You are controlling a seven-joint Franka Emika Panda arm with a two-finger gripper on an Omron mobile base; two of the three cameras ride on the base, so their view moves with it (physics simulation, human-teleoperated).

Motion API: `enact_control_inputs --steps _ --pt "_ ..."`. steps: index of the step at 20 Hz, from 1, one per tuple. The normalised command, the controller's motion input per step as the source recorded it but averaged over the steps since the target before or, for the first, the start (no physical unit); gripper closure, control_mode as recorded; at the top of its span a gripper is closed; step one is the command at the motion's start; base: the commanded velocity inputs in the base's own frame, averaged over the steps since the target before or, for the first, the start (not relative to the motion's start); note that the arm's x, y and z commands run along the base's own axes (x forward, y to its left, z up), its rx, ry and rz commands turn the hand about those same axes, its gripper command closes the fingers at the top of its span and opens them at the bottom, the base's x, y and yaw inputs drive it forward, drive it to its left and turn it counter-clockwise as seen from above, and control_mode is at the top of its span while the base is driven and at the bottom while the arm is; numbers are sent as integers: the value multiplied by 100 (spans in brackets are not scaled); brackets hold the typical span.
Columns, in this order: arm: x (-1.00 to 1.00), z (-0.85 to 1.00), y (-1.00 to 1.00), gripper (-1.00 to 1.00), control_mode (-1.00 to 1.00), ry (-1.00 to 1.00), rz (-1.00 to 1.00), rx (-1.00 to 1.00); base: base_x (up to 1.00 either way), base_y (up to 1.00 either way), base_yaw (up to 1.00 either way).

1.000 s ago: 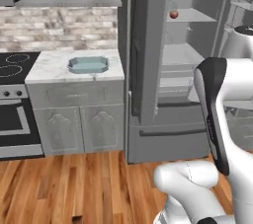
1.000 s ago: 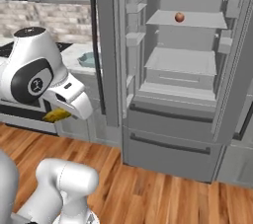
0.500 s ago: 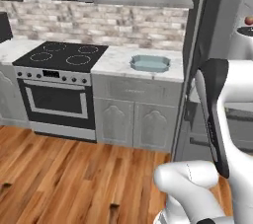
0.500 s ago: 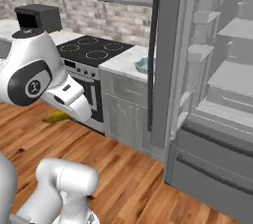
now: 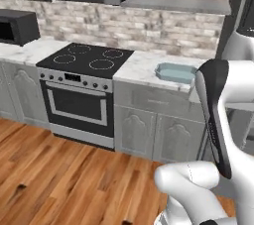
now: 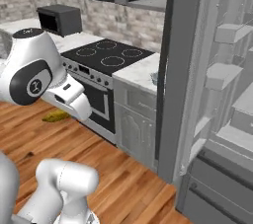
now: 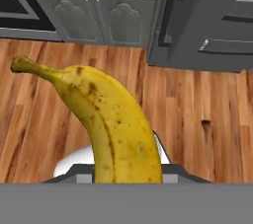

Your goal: Pick the peach and banana from the fridge and place them inside the tupperware on the counter.

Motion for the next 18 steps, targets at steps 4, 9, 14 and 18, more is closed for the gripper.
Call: enact_control_inputs --steps 4,9,14,18 --pt "0 0 0 100 100 0 0 0 98 10 -9" --pt "0 0 0 100 100 0 0 0 94 64 -16" --pt "0 0 0 100 100 0 0 0 67 71 -55" --pt "0 0 0 100 100 0 0 0 59 56 -94"
